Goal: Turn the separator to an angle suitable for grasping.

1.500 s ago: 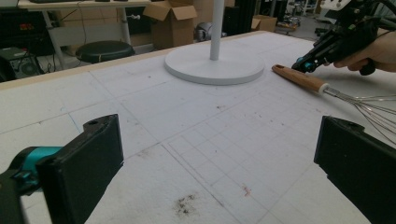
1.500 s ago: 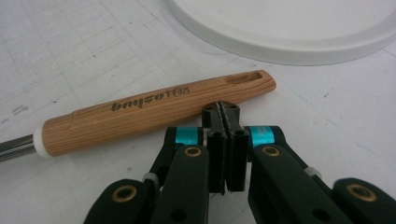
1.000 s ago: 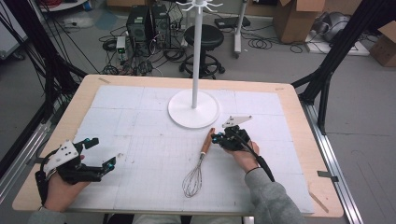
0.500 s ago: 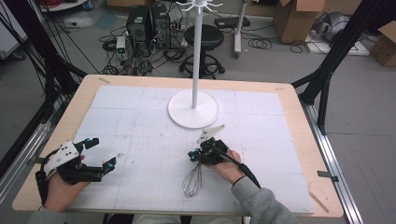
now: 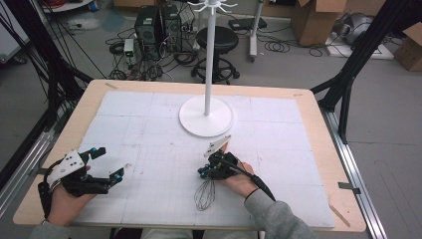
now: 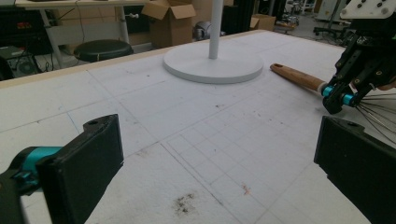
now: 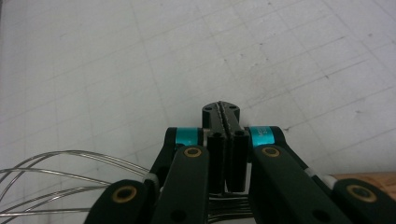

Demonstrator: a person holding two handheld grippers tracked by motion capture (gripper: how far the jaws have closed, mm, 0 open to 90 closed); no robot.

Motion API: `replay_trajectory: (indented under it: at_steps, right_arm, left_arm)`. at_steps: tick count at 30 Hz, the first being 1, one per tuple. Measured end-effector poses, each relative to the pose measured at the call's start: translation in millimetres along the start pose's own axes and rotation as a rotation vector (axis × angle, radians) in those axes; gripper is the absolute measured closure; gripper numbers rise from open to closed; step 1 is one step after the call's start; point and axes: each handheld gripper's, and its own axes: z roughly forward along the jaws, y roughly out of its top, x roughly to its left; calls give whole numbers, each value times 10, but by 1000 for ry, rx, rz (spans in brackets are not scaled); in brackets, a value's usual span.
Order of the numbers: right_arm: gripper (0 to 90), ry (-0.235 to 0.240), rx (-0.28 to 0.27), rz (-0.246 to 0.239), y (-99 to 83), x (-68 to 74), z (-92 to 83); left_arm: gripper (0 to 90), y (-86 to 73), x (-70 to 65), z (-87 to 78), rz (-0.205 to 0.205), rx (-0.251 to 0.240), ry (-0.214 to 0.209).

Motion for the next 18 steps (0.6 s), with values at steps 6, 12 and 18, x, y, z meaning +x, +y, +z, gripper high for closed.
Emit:
replay_trajectory:
  at_steps: [6, 12, 18]
  right_arm:
    - [900, 23, 12, -4, 10, 19, 10]
    - [900, 33, 27, -1, 5, 27, 11]
    - [900, 31, 40, 0, -10, 43, -6]
  left_arm:
    - [18, -2, 1, 1, 0, 1, 0]
    - [18, -2, -1, 0, -2, 1, -1]
    - [18, 0, -2, -12, -2, -2, 0]
